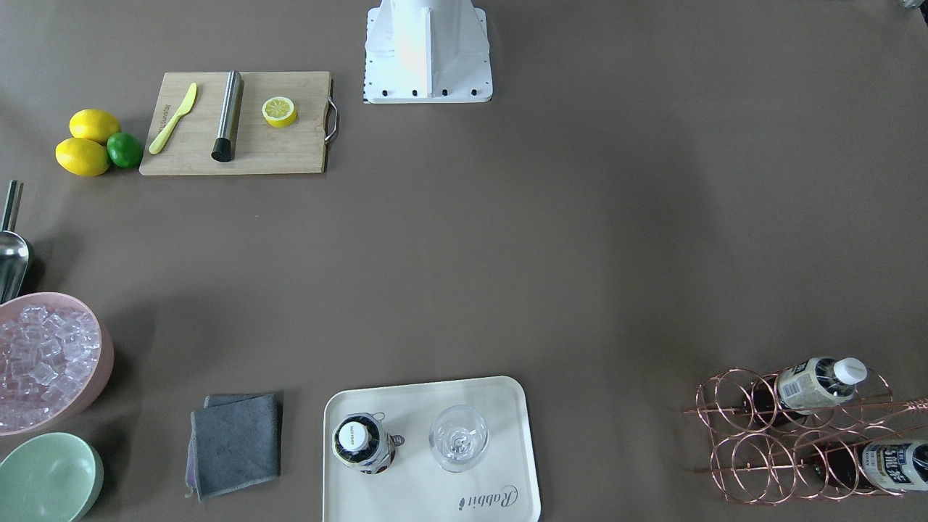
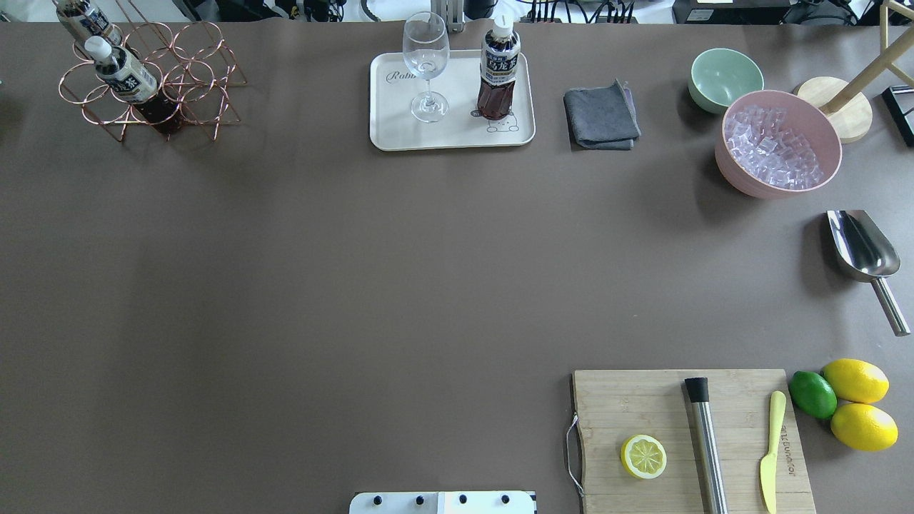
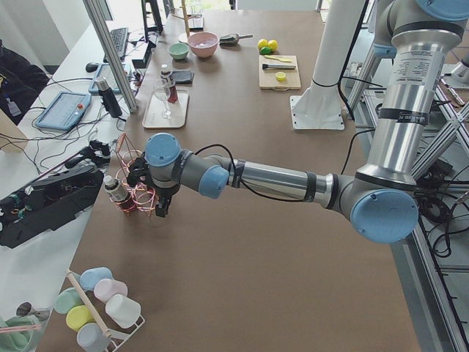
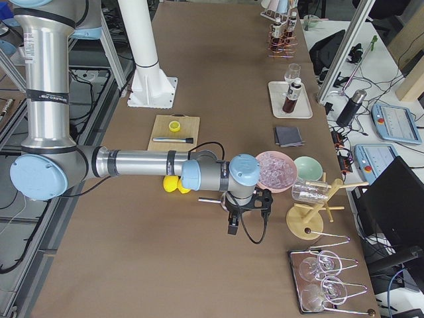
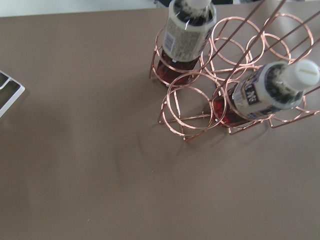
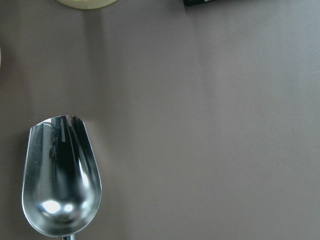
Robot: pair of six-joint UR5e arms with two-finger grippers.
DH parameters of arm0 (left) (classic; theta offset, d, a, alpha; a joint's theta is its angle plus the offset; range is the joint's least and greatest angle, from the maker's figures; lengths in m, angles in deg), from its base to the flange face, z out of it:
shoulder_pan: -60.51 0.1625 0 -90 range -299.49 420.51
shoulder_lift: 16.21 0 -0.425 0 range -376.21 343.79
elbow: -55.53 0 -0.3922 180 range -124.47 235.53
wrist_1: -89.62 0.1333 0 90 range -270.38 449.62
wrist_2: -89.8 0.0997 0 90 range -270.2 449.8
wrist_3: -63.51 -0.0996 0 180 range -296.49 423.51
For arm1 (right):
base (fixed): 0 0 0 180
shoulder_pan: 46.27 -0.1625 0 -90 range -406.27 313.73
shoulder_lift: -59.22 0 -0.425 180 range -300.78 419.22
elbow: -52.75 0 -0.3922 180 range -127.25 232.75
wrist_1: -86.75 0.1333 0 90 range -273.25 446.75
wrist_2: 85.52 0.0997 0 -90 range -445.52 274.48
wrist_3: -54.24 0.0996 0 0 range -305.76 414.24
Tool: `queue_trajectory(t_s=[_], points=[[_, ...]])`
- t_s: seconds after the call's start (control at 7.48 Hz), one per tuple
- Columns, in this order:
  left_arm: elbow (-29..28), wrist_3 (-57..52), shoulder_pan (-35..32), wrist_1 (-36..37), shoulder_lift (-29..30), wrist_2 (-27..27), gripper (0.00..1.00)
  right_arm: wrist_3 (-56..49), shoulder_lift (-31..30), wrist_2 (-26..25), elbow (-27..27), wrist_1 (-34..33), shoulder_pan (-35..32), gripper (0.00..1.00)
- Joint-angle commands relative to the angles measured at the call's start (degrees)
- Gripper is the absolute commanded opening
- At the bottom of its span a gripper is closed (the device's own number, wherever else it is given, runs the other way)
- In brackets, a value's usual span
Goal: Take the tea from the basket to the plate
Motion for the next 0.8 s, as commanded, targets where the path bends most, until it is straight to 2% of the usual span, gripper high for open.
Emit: queue_trajectory(t_s=[0.0, 0.13, 0.27, 0.4, 0.53, 0.67], points=[[1.4, -9.3, -0.2, 18.4, -0.3, 5.2, 0.98, 0.0, 0.1, 0.0, 0.1, 0.0, -0.4, 0.99], [1.6, -10.4, -0.7, 23.0, -0.1, 5.7, 0.98, 0.1, 0.1, 0.0, -0.1, 0.0, -0.4, 0.99], [1.5, -10.5, -0.7, 25.4, -0.4, 10.0, 0.98, 0.0, 0.1, 0.0, -0.1, 0.0, -0.4, 0.99], [1.4, -10.5, -1.4, 25.4, -2.6, 11.9, 0.98, 0.0, 0.0, 0.0, -0.2, 0.0, -0.4, 0.99], [1.3, -10.6, -2.5, 24.8, -5.3, 12.0, 0.98, 0.0, 0.0, 0.1, -0.1, 0.0, -0.4, 0.99], [1.2, -11.4, -3.1, 24.9, -5.5, 11.5, 0.98, 0.0, 0.0, 0.2, -0.3, 0.0, -0.4, 0.99]])
